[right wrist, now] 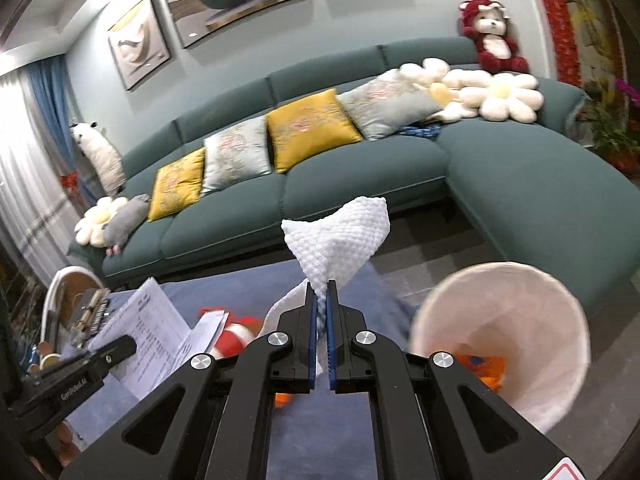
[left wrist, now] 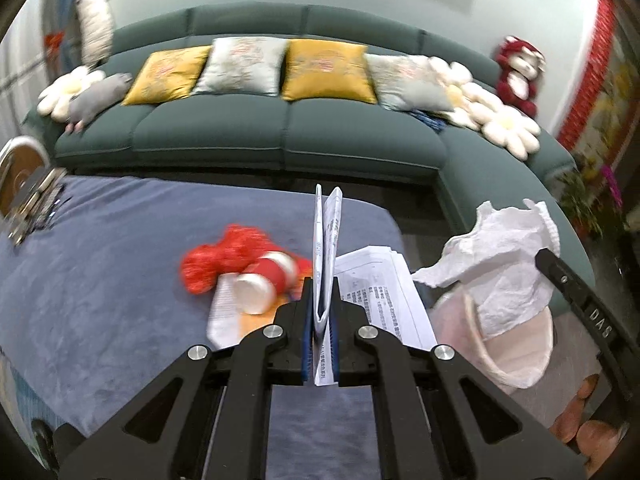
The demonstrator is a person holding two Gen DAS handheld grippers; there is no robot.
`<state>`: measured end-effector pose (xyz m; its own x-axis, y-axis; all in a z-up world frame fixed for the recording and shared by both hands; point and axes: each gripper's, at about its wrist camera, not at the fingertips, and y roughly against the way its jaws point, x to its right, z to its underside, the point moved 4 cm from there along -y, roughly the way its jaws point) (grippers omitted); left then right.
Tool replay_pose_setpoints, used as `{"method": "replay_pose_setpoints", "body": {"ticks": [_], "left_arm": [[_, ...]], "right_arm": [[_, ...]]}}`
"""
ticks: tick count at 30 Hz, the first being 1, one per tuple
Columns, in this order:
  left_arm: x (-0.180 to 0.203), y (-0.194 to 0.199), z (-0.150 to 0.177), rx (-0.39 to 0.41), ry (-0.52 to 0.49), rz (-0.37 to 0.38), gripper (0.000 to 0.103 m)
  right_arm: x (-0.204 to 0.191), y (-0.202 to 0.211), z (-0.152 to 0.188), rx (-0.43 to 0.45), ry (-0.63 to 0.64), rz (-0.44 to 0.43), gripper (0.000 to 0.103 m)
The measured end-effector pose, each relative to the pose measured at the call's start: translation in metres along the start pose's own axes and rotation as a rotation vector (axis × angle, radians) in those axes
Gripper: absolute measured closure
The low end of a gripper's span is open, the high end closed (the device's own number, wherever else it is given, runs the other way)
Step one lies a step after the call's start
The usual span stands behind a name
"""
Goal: Collect trash
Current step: 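Carry the papers and towel over the wastebasket and open both tools to drop them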
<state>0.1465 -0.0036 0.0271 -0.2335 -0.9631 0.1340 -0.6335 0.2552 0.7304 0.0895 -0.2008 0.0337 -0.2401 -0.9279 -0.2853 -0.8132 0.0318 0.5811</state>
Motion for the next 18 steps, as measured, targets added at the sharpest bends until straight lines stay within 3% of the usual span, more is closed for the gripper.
{"method": "replay_pose_setpoints", "body": {"ticks": [7, 18], "left_arm": [[0.091, -0.02, 0.008, -0.041, -0.091, 0.111, 0.097], [0.192, -0.049, 0.025, -0.084, -0.216, 0.183, 0.096]], "right_arm": [[0.078, 0.019, 0.008, -0.004, -0.076, 0.093, 0.099], [0.16, 0.024, 0.021, -0.022, -0.153, 0.186, 0.099]]}}
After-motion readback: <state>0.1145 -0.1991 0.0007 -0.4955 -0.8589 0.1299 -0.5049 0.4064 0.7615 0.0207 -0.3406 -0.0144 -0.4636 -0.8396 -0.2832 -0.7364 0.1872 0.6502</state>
